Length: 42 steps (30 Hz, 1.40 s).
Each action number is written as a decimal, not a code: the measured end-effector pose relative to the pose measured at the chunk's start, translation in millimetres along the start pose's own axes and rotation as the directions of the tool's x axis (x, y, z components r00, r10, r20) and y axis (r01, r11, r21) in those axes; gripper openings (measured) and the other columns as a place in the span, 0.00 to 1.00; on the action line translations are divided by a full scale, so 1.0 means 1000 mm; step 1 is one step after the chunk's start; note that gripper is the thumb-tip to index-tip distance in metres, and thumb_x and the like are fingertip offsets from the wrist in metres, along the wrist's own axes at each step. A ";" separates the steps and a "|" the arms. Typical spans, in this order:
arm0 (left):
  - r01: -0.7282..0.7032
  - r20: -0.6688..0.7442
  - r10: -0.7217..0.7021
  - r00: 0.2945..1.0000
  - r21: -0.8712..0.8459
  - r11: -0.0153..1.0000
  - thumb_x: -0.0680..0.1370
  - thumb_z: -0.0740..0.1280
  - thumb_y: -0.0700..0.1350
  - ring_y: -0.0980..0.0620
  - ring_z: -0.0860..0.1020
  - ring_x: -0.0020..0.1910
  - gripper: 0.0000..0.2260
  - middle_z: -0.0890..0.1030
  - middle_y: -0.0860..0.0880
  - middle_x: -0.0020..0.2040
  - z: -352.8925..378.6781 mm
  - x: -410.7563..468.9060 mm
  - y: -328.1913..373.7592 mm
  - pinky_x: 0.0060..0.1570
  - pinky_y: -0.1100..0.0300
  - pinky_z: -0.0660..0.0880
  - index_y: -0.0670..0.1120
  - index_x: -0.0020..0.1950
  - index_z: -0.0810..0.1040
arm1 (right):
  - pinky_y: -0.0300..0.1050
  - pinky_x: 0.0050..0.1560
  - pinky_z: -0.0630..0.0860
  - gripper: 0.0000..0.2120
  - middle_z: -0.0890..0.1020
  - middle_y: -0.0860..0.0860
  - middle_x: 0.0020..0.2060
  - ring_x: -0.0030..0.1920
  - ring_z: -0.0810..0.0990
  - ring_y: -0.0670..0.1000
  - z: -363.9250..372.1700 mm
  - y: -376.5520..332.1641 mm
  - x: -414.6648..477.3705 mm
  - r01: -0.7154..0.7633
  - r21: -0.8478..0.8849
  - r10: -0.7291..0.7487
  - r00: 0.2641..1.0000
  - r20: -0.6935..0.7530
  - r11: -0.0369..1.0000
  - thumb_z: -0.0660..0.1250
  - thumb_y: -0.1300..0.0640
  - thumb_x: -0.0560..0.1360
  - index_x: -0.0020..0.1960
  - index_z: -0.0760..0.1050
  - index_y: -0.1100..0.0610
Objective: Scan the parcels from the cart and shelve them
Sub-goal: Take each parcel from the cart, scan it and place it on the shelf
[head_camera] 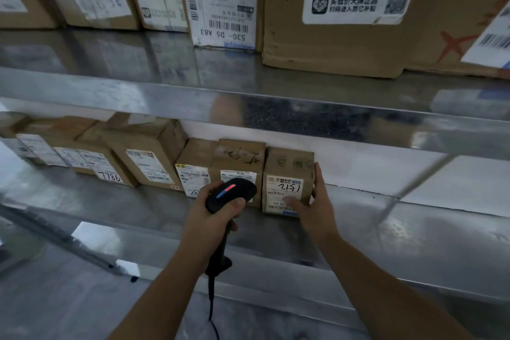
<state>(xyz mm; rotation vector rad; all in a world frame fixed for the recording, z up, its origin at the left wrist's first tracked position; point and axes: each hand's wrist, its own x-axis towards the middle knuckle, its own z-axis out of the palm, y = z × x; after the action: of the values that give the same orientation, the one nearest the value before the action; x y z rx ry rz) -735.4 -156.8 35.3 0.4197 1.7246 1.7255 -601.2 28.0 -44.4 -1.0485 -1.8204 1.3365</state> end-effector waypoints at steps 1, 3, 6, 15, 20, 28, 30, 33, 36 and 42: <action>-0.002 0.007 0.002 1.000 0.000 1.000 0.76 0.74 0.38 0.48 0.82 0.42 0.18 0.82 0.41 0.53 0.000 0.001 0.000 0.38 0.56 0.79 0.50 0.63 0.76 | 0.58 0.63 0.79 0.53 0.75 0.46 0.70 0.68 0.75 0.49 0.001 0.000 0.000 -0.006 -0.003 0.006 1.000 -0.006 1.000 0.76 0.63 0.72 0.65 0.48 0.15; -0.007 0.021 0.007 1.000 0.004 1.000 0.76 0.74 0.38 0.48 0.82 0.43 0.17 0.82 0.41 0.53 0.000 0.003 0.001 0.39 0.56 0.79 0.53 0.61 0.76 | 0.58 0.63 0.79 0.51 0.74 0.46 0.70 0.68 0.75 0.49 0.004 0.000 0.001 -0.024 0.000 0.024 1.000 -0.018 1.000 0.76 0.64 0.72 0.68 0.49 0.20; -0.001 0.026 0.001 1.000 0.003 1.000 0.76 0.74 0.39 0.48 0.82 0.43 0.18 0.81 0.39 0.54 -0.001 0.006 0.002 0.39 0.57 0.79 0.53 0.62 0.75 | 0.55 0.62 0.79 0.50 0.74 0.46 0.70 0.68 0.75 0.49 0.004 0.000 0.004 -0.042 0.018 0.042 0.999 -0.008 0.999 0.76 0.65 0.72 0.75 0.51 0.29; 0.006 0.109 -0.008 0.994 0.015 1.000 0.74 0.78 0.44 0.46 0.81 0.39 0.19 0.81 0.38 0.54 0.004 0.004 0.000 0.38 0.57 0.78 0.54 0.61 0.77 | 0.61 0.69 0.73 0.51 0.67 0.44 0.75 0.74 0.68 0.48 -0.003 0.000 -0.004 -0.043 -0.057 0.043 0.999 0.007 0.997 0.78 0.56 0.72 0.78 0.46 0.33; 0.004 0.189 -0.014 0.982 0.053 0.999 0.76 0.75 0.42 0.45 0.82 0.44 0.17 0.81 0.39 0.56 0.022 -0.001 -0.006 0.38 0.58 0.79 0.56 0.61 0.76 | 0.50 0.75 0.63 0.43 0.62 0.41 0.75 0.75 0.61 0.45 -0.030 0.003 -0.024 0.000 -0.139 -0.003 1.000 -0.016 0.990 0.75 0.53 0.75 0.80 0.51 0.42; -0.014 0.332 -0.036 0.943 0.147 0.989 0.77 0.74 0.42 0.47 0.83 0.44 0.18 0.81 0.46 0.55 0.090 -0.025 -0.009 0.41 0.57 0.81 0.54 0.64 0.76 | 0.39 0.72 0.59 0.29 0.68 0.51 0.76 0.76 0.64 0.49 -0.108 0.010 -0.063 -0.001 -0.373 -0.066 0.984 -0.168 0.928 0.72 0.49 0.77 0.75 0.69 0.52; -0.018 0.373 -0.044 0.927 0.161 0.987 0.77 0.74 0.42 0.48 0.83 0.42 0.20 0.82 0.44 0.55 0.113 -0.035 -0.012 0.40 0.57 0.80 0.52 0.66 0.75 | 0.39 0.71 0.59 0.28 0.69 0.51 0.75 0.76 0.65 0.49 -0.134 0.013 -0.078 -0.019 -0.401 -0.072 0.975 -0.210 0.916 0.71 0.48 0.78 0.75 0.70 0.52; -0.028 0.441 -0.051 0.896 0.172 0.985 0.76 0.75 0.41 0.48 0.82 0.39 0.19 0.83 0.42 0.52 0.152 -0.055 -0.020 0.40 0.54 0.79 0.52 0.64 0.76 | 0.46 0.74 0.62 0.26 0.69 0.51 0.75 0.76 0.65 0.50 -0.180 0.020 -0.106 -0.061 -0.422 -0.063 0.960 -0.274 0.905 0.68 0.47 0.79 0.74 0.70 0.52; -0.048 0.518 -0.057 0.853 0.186 0.981 0.76 0.75 0.42 0.49 0.82 0.38 0.18 0.84 0.42 0.50 0.196 -0.081 -0.030 0.41 0.54 0.79 0.54 0.63 0.76 | 0.48 0.74 0.64 0.25 0.69 0.52 0.75 0.76 0.65 0.50 -0.232 0.030 -0.138 -0.105 -0.442 -0.055 0.941 -0.334 0.891 0.67 0.45 0.79 0.74 0.71 0.53; -0.079 0.666 -0.113 0.738 0.251 0.965 0.73 0.77 0.48 0.49 0.83 0.35 0.21 0.84 0.43 0.50 0.286 -0.152 -0.051 0.46 0.50 0.82 0.55 0.63 0.76 | 0.39 0.71 0.60 0.29 0.71 0.53 0.74 0.75 0.67 0.51 -0.334 0.051 -0.212 -0.249 -0.434 0.015 0.880 -0.475 0.866 0.62 0.38 0.77 0.72 0.73 0.54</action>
<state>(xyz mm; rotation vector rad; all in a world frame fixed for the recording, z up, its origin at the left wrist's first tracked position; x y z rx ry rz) -429.2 -40.4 42.1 1.0133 1.3821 1.0995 -205.2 -0.2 -8.3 -1.6283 -1.7609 0.6092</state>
